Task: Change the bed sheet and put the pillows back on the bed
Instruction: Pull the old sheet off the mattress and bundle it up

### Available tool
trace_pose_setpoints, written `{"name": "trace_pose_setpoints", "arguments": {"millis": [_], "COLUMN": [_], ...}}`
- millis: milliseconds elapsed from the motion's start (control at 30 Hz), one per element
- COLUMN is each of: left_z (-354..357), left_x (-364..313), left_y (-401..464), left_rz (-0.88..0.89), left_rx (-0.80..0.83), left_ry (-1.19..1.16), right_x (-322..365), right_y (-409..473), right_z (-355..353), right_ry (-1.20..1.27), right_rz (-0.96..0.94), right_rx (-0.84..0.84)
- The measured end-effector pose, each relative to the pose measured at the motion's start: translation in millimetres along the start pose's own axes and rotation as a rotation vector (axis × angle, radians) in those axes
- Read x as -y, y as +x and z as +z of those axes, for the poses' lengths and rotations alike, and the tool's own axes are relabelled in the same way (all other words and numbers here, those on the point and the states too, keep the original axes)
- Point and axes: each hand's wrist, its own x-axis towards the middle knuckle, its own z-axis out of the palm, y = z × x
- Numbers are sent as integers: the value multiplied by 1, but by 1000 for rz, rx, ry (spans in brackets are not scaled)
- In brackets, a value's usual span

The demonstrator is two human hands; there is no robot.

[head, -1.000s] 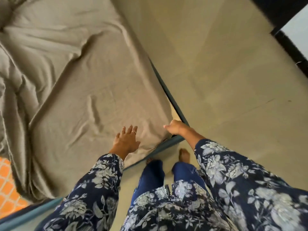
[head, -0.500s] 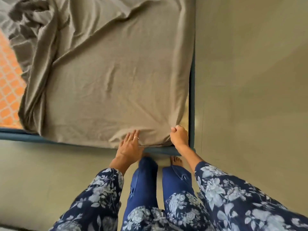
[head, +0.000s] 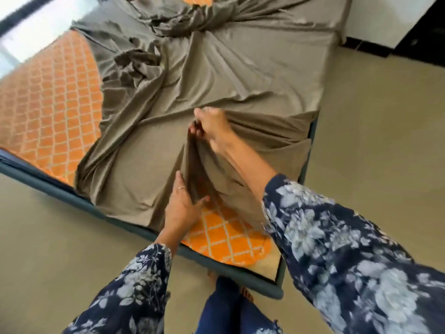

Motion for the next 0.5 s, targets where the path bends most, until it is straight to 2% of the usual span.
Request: {"name": "trace_pose_setpoints", "arguments": {"millis": [67, 100, 167, 267, 367, 433, 500], "left_z": [-17, -23, -33, -39, -30, -22, -13], "left_x": [9, 18, 42, 67, 85, 93, 102], "left_y": [5, 9, 18, 26, 33, 39, 45], "left_rz": [-49, -75, -91, -176, -215, -230, -219], "left_rx": [-120, -136, -130, -3, 116, 178, 220], "left_ry": [60, 90, 127, 204, 260, 268, 264], "right_x": [30, 36, 26, -43, -145, -208, -249], "right_y": [33, 48, 74, 92, 53, 8, -30], "right_z": [15, 19, 23, 3, -34, -57, -68], "right_ry": [86, 13, -281, -764, -1133, -1297, -1420], "right_rz": [-8, -15, -12, -7, 344, 582, 593], "right_rx": [-7, 5, 52, 90, 121, 120, 100]}}
